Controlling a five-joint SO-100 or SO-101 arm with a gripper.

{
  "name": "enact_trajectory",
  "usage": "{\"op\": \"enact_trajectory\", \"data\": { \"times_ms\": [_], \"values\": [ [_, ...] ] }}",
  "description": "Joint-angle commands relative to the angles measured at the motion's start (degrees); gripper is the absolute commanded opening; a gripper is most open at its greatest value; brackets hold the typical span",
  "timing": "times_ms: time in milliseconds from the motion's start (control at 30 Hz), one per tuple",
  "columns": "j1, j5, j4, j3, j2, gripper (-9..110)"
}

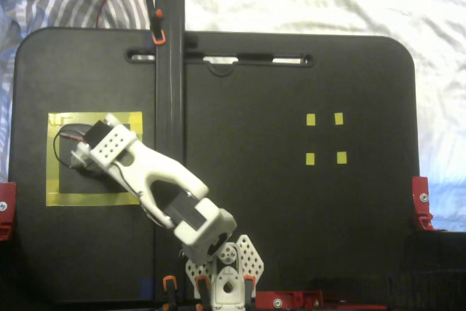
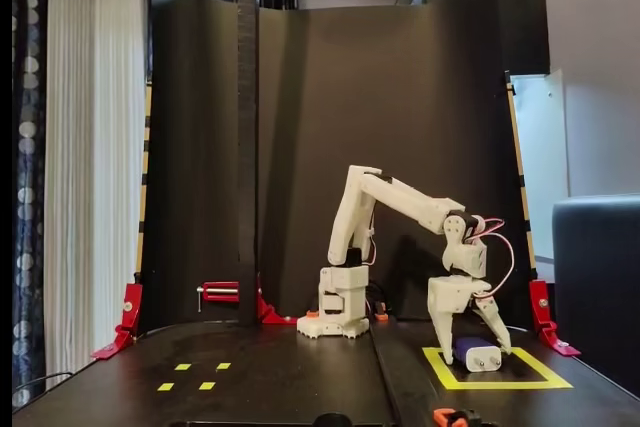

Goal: Grasp a block and put it in the designated area.

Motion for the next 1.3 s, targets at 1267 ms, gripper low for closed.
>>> {"op": "enact_trajectory", "data": {
  "times_ms": [1267],
  "values": [
    [3.4,-0.8,13.5,-9.1,14.2,0]
  ]
}}
